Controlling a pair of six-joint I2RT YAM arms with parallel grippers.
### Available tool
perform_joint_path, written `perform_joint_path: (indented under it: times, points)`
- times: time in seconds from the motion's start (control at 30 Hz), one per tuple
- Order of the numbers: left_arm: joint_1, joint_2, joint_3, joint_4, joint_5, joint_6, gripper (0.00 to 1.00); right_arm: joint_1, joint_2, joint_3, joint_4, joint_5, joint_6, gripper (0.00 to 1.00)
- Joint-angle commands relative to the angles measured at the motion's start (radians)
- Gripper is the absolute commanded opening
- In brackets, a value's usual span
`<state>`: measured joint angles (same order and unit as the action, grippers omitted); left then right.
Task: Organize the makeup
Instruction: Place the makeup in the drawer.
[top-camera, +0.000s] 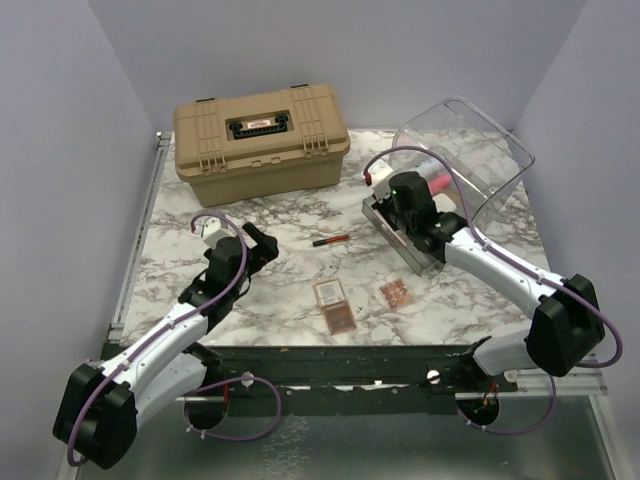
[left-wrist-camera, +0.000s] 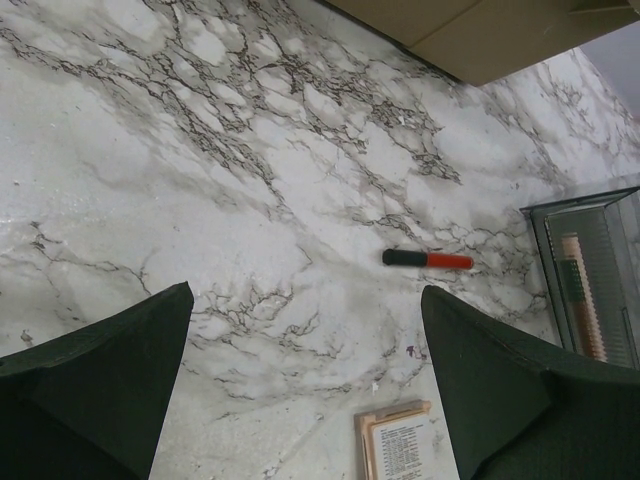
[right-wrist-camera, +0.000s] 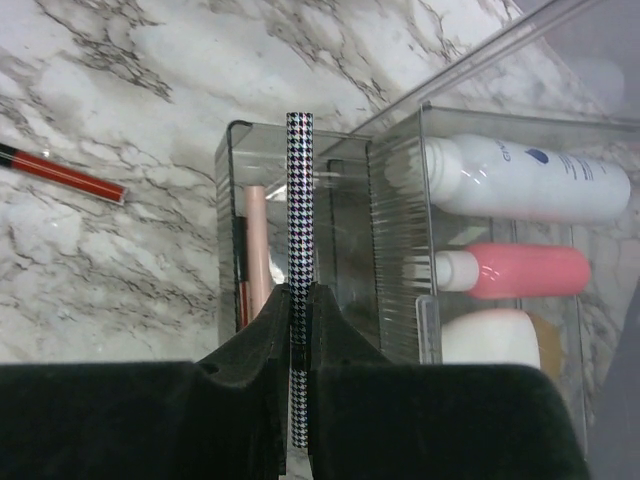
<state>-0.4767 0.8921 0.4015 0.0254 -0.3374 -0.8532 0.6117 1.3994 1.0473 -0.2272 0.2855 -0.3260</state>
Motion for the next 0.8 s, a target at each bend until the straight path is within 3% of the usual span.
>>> perform_joint_path:
  times: [0.0,0.5,0.77]
  points:
    - [0.008,-0.018,-0.006,0.010,0.020,-0.006,0.98,-0.021,0.013,-0.032,-0.007,0.048,-0.021,0.01]
    - [0.007,-0.009,0.002,0.010,0.025,-0.005,0.98,-0.036,0.129,-0.105,0.104,0.119,-0.037,0.03]
    - [0.007,-0.001,0.003,0.011,0.024,-0.007,0.98,-0.037,0.134,-0.100,0.106,0.107,-0.033,0.12]
